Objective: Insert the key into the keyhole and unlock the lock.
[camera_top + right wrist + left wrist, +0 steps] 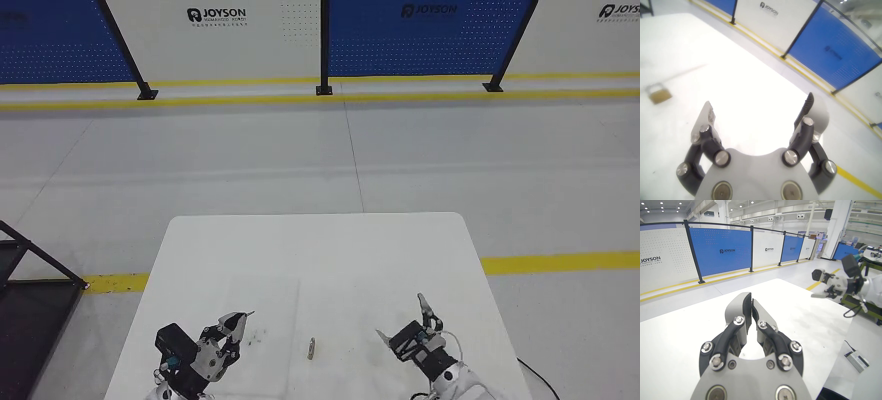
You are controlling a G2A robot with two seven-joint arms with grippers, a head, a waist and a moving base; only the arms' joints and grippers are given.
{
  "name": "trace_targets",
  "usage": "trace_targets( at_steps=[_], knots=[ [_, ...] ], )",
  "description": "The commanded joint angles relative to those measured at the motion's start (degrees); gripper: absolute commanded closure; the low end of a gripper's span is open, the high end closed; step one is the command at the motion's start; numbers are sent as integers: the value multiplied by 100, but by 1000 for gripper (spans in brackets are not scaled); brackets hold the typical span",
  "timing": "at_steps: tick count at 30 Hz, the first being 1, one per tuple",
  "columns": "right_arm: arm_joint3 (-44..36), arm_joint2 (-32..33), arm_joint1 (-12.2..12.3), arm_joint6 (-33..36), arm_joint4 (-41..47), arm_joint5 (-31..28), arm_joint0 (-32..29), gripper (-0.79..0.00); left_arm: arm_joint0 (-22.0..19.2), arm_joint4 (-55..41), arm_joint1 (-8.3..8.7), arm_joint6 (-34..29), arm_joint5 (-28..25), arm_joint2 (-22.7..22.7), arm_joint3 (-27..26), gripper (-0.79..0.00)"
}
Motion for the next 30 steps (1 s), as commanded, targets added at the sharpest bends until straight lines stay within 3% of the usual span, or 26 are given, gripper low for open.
trace_targets(
  at_steps=[1, 9, 14, 30],
  knots=[
    [120, -305, -21, 38, -181, 9, 34, -785, 0, 0, 0, 1, 0, 0, 0, 0],
    [666, -1379, -163, 152, -468, 280, 412, -785, 0, 0, 0, 1, 0, 0, 0, 0],
    [903, -1734, -269, 111, -78, 577, 695, -785, 0, 0, 0, 1, 0, 0, 0, 0],
    [1606, -2499, -486, 598, 508, 424, 1538, -785, 0, 0, 0, 1, 0, 0, 0, 0]
  ],
)
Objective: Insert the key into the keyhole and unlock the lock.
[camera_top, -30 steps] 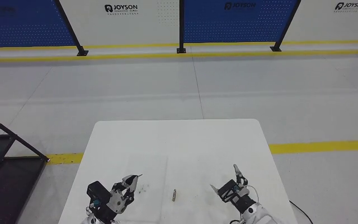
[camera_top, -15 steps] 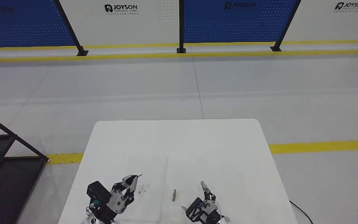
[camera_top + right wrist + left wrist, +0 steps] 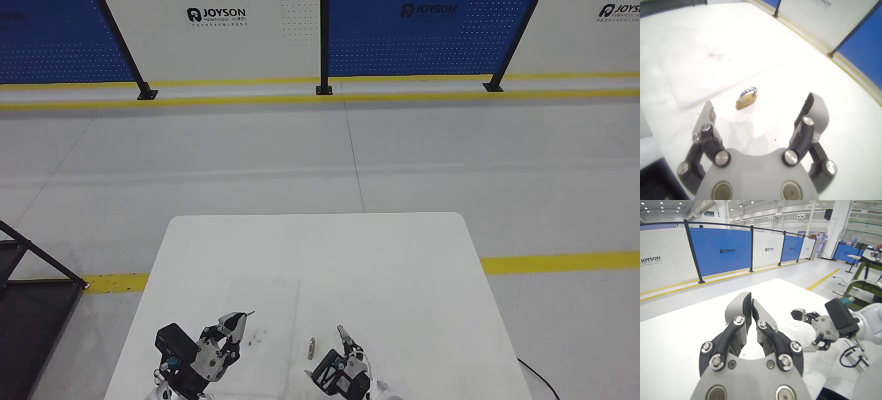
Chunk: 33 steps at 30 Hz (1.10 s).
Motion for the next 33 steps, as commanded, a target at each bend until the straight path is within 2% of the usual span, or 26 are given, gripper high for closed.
trace_targets(
  at_steps=[1, 3, 5, 8, 10, 12, 23, 28, 33],
  knots=[
    [113, -63, -27, 96, 89, -15, 103, -785, 0, 0, 0, 0, 0, 0, 0, 0],
    [219, -125, -51, 144, 143, -25, 197, -785, 0, 0, 0, 0, 0, 0, 0, 0],
    [290, -171, -69, 165, 213, -49, 266, -739, 0, 0, 0, 0, 0, 0, 0, 0],
    [370, -224, -85, 186, 253, -78, 342, -566, 0, 0, 0, 0, 0, 0, 0, 0],
    [430, -267, -105, 228, 309, -74, 407, -514, 0, 0, 0, 0, 0, 0, 0, 0],
    [501, -320, -132, 288, 416, -91, 491, -416, 0, 0, 0, 0, 0, 0, 0, 0],
    [865, -590, -259, 493, 617, -11, 862, -351, 0, 0, 0, 0, 0, 0, 0, 0],
    [873, -603, -264, 488, 610, 20, 874, -286, 0, 0, 0, 0, 0, 0, 0, 0],
    [851, -606, -261, 478, 609, -2, 872, -154, 0, 0, 0, 0, 0, 0, 0, 0]
  ],
)
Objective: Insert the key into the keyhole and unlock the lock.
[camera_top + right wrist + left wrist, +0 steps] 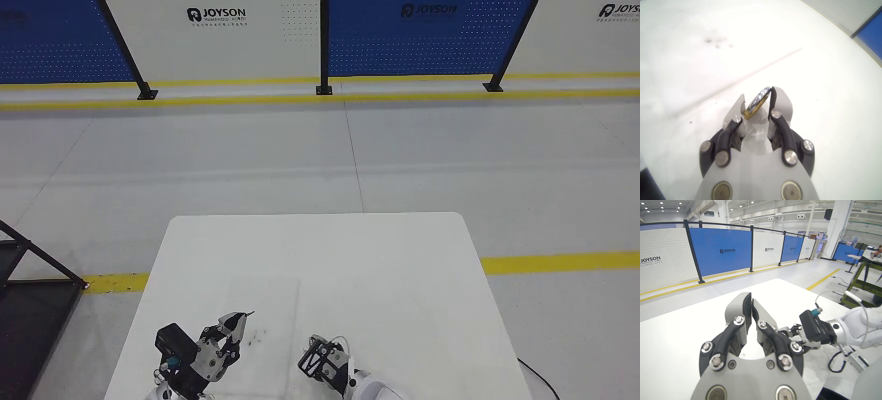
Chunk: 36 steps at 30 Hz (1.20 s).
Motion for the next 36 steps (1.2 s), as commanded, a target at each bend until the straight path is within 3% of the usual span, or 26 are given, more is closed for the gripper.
trace_targets(
  at_steps=[1, 4, 11, 17, 21, 27, 30, 36],
  knots=[
    [-12, 0, 2, -7, -1, -10, -3, -114, 0, 0, 0, 0, 0, 0, 0, 0],
    [-38, 2, 6, 2, 2, -20, -9, 0, 0, 0, 0, 0, 0, 0, 0, 0],
    [-400, 137, 32, -128, 329, 26, -152, 0, 0, 0, 0, 0, 0, 0, 0, 0],
    [-1170, 587, 136, -999, 1119, 103, -712, 0, 0, 0, 0, 0, 0, 0, 0, 0],
    [-1570, 1088, 232, -1458, 2282, -767, -932, 0, -33, -58, -4, -2, -3, 30, -9, 0],
    [-1726, 1594, 370, -1749, 3534, -2479, -1038, 0, -377, -495, -6, 428, -772, 406, 255, 0],
    [-1776, 1758, 409, -1787, 3725, -2764, -1047, 0, -598, -743, 4, 522, -1230, 511, 535, 0],
    [-1776, 1758, 409, -1787, 3725, -2764, -1047, 0, -638, -766, 6, 497, -1238, 509, 588, 0]
  ],
)
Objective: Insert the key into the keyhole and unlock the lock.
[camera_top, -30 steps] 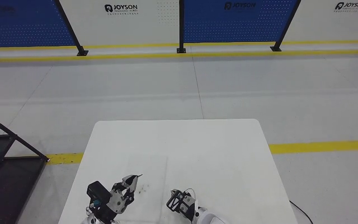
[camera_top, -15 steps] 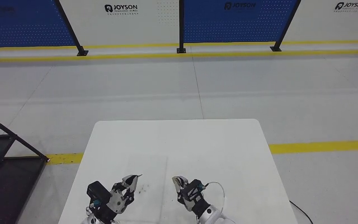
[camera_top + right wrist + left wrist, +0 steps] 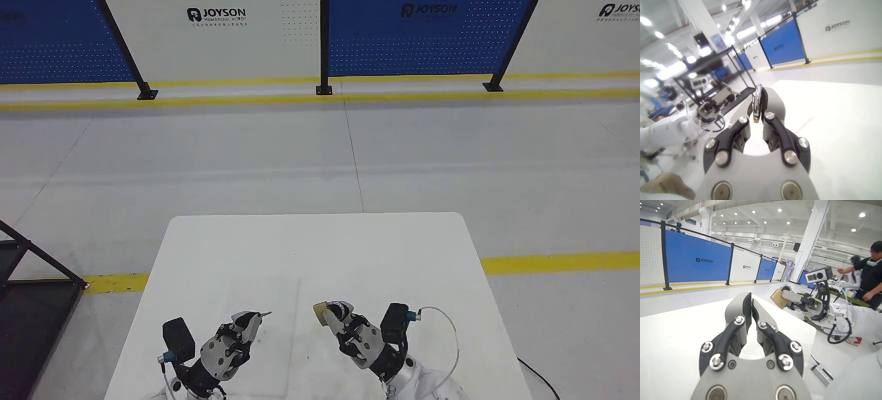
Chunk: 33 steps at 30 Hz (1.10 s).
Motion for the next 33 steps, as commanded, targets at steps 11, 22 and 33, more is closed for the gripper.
trace_targets(
  at_steps=[11, 22, 33],
  knots=[
    [148, -52, -38, 28, 639, -40, 230, 0, -98, -374, -21, -152, 6, 181, -84, 0],
    [991, -888, -292, -1213, 2048, -1676, 1018, 0, -695, -3786, -94, -453, -1762, 1227, 658, 0],
    [1571, -1382, -554, -2186, 1258, -1547, 1409, 0, -1050, -4612, -44, -871, -1813, 1868, 657, 0]
  ],
)
